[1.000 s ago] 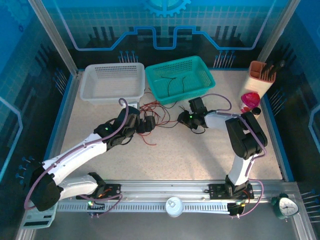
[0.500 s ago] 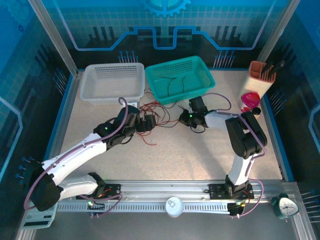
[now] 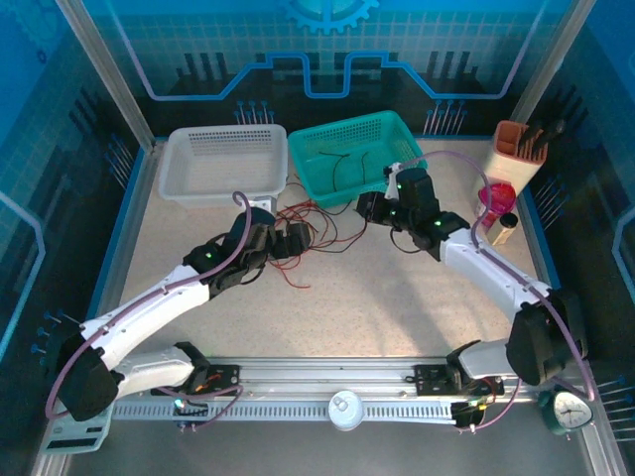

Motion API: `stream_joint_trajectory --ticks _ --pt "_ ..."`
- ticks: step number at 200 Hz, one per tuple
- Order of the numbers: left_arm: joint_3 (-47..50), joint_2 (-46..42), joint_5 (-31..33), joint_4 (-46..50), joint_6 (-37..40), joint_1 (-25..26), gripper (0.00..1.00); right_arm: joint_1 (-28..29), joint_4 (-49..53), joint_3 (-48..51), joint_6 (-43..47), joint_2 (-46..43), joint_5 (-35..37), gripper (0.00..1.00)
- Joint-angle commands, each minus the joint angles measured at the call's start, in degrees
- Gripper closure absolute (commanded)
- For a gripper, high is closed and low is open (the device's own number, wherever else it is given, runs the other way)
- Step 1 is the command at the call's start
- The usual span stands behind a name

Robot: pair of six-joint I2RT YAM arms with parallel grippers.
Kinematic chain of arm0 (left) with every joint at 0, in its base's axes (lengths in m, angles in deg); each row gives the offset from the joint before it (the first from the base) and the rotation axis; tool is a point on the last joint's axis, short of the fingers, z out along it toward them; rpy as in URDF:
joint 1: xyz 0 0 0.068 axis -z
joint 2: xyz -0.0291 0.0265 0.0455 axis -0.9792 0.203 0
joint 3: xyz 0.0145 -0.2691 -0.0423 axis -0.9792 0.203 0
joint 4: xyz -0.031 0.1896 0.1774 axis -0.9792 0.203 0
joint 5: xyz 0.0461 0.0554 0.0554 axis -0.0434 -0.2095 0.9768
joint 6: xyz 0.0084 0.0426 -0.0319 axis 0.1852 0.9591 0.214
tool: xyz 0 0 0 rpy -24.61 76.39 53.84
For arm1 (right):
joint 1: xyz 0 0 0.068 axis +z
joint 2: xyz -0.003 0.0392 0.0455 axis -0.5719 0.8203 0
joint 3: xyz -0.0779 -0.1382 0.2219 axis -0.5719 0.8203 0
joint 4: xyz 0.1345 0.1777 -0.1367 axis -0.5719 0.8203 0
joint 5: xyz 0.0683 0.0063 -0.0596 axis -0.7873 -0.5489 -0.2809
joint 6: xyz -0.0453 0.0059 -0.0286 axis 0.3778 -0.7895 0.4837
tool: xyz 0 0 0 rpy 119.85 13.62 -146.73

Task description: Untangle the cables

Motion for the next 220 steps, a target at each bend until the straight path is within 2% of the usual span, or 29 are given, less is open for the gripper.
stream_joint_trajectory --ticks 1,15,57,165,220 --pt "-0.4 -1.3 -1.0 -0.7 -0.3 0.3 0.01 -0.7 3.0 0.4 -1.7 6.2 -1.5 0.7" --pt "-0.4 -1.6 -1.0 -0.3 -0.3 0.3 0.01 -1.0 1.4 0.5 -3.6 9.5 -3.0 0.67" --pt "0.1 -2.1 -0.8 0.9 -0.3 0.3 0.01 -1.4 1.6 -0.4 -9.0 16.5 -1.0 0.57" --pt "0.1 -2.1 -1.0 0.7 -0.8 0.3 0.01 -2.7 -2.3 -0.6 -14.6 25.8 -4.0 0.54" --pt "0.3 -2.0 -0.9 0.5 -0.8 0.3 0.01 -2.7 -4.1 -2.5 -15.6 28.5 -4.7 0.58"
